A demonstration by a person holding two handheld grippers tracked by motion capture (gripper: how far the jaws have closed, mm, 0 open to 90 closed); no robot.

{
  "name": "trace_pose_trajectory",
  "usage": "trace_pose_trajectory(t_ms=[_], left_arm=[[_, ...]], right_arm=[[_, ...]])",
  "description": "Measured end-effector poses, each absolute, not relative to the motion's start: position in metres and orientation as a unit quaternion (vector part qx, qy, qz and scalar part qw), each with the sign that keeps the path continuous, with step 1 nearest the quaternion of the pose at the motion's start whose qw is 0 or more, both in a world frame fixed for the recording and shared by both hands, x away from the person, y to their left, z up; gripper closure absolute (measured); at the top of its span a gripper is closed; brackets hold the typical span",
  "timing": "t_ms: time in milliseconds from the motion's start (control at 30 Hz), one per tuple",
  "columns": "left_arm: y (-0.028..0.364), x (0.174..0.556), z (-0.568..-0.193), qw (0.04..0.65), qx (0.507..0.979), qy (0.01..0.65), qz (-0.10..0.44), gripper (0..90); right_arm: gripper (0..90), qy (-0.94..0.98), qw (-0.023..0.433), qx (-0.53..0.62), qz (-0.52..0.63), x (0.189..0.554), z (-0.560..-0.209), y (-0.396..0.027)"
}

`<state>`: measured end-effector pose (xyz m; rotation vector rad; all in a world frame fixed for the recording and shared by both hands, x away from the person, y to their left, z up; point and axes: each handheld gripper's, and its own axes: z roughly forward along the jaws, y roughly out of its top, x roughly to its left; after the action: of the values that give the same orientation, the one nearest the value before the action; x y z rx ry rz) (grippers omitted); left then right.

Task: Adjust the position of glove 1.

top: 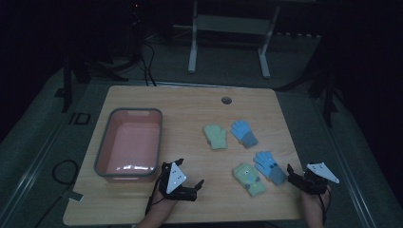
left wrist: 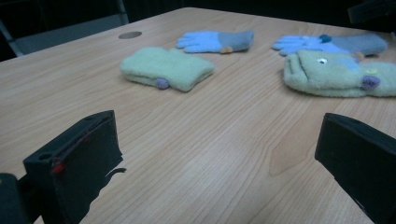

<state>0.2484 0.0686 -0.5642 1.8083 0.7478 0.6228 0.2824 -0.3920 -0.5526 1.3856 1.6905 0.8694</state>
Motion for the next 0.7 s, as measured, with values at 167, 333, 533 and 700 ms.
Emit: trace_pose_trajectory(t_ms=[167, 333, 533, 700], left_arm=[[0.070, 0.248, -0.564, 0.520, 0.753, 0.310, 0.257, 0.3], [0.070, 0.248, -0.564, 0.519, 0.752, 0.313, 0.257, 0.3], [0.071, 0.248, -0.564, 0.523, 0.750, 0.314, 0.255, 0.3], [0.072, 0.249, -0.564, 0.526, 0.751, 0.312, 0.249, 0.3]], right_arm=[[13.5, 0.657, 0.378, 0.552, 0.346, 0.282, -0.552, -0.395], [13.1, 0.657, 0.371, 0.564, 0.336, 0.283, -0.552, -0.397], [12.7, 0.663, 0.348, 0.574, 0.331, 0.285, -0.547, -0.399], [12.1, 0.669, 0.340, 0.566, 0.340, 0.288, -0.533, -0.395]])
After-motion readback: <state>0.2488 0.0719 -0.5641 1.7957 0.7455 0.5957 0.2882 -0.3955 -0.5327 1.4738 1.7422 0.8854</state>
